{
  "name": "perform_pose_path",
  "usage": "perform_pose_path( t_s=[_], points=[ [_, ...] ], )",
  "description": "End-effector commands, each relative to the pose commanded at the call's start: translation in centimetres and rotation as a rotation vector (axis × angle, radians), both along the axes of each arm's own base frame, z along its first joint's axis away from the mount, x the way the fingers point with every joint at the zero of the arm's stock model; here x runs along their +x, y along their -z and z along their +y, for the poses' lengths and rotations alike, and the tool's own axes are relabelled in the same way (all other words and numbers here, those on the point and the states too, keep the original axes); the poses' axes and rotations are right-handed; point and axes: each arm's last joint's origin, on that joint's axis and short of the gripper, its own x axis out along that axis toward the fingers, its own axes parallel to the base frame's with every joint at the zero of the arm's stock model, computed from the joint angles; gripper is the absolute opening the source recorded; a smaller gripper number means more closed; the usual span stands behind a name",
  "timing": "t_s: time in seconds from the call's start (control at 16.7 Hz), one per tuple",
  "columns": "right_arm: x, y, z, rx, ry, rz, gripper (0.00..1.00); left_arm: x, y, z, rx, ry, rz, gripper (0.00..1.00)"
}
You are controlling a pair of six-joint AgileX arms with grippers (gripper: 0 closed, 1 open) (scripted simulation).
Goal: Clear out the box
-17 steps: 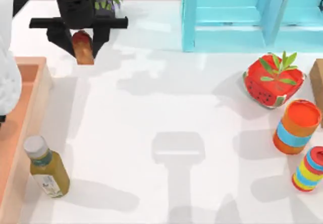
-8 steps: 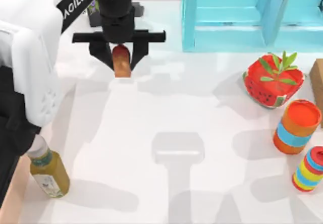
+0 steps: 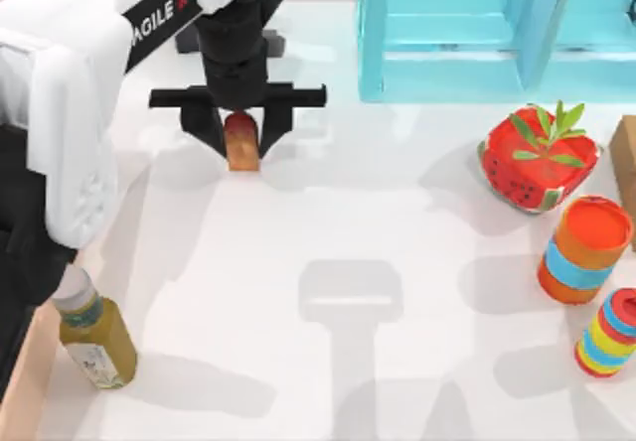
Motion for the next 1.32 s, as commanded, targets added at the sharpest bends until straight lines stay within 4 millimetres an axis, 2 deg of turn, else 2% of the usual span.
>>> perform_pose_path(
  t_s=[0.18, 0.42, 1.2, 1.32],
  points=[
    [0.00, 0.00, 0.00, 0.000, 0.000, 0.000, 1.00, -0.07, 1.17, -0.03, -0.001, 0.000, -0.002, 0.00],
    [0.00, 0.00, 0.00, 0.000, 0.000, 0.000, 1.00, -0.08, 1.25, -0.03, -0.001, 0.000, -0.002, 0.00],
    [0.00, 0.00, 0.00, 0.000, 0.000, 0.000, 1.00, -0.08, 1.25, -0.03, -0.001, 0.000, -0.002, 0.98],
    [0.00, 0.00, 0.00, 0.000, 0.000, 0.000, 1.00, -0.08, 1.25, -0.03, -0.001, 0.000, -0.002, 1.00]
  ],
)
